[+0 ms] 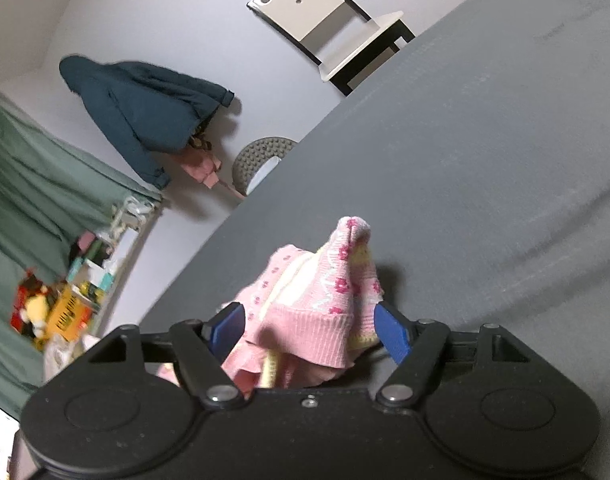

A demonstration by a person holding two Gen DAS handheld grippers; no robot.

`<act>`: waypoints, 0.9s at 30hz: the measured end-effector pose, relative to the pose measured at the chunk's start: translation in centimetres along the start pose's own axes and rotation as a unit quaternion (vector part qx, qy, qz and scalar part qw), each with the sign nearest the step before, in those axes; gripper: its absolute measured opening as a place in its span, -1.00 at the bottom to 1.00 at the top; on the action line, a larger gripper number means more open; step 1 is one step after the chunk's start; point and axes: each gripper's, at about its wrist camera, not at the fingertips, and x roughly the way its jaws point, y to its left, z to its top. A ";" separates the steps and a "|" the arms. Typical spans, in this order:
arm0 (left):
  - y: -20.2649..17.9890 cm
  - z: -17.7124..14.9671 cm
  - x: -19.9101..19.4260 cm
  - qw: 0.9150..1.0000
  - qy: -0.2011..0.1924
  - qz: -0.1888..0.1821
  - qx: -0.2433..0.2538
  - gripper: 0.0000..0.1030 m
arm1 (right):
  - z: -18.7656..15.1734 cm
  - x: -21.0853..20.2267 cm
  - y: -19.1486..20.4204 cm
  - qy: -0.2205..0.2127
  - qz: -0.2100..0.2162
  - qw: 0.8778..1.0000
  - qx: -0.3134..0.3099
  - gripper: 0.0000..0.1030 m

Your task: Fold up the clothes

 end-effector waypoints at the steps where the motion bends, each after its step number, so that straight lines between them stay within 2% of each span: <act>1: 0.0 0.0 0.0 1.000 0.000 0.000 0.000 1.00 | -0.1 0.1 0.0 0.004 -0.006 1.000 -0.005 0.37; 5: 0.1 0.1 0.1 1.000 0.000 0.000 0.000 1.00 | -0.6 -0.4 -0.4 0.004 -0.022 1.000 0.001 0.37; 9: 0.1 0.2 0.0 1.000 0.001 -0.001 0.000 1.00 | -0.4 -0.3 -0.8 -0.003 -0.010 1.000 0.025 0.38; 17: 0.2 0.5 0.0 1.000 0.001 -0.001 0.000 1.00 | -0.8 0.8 -0.5 0.018 -0.012 1.000 0.008 0.39; 27: 0.5 0.7 -0.1 1.000 0.001 -0.003 0.001 1.00 | -0.3 -0.1 -1.0 -0.001 -0.003 1.000 0.030 0.44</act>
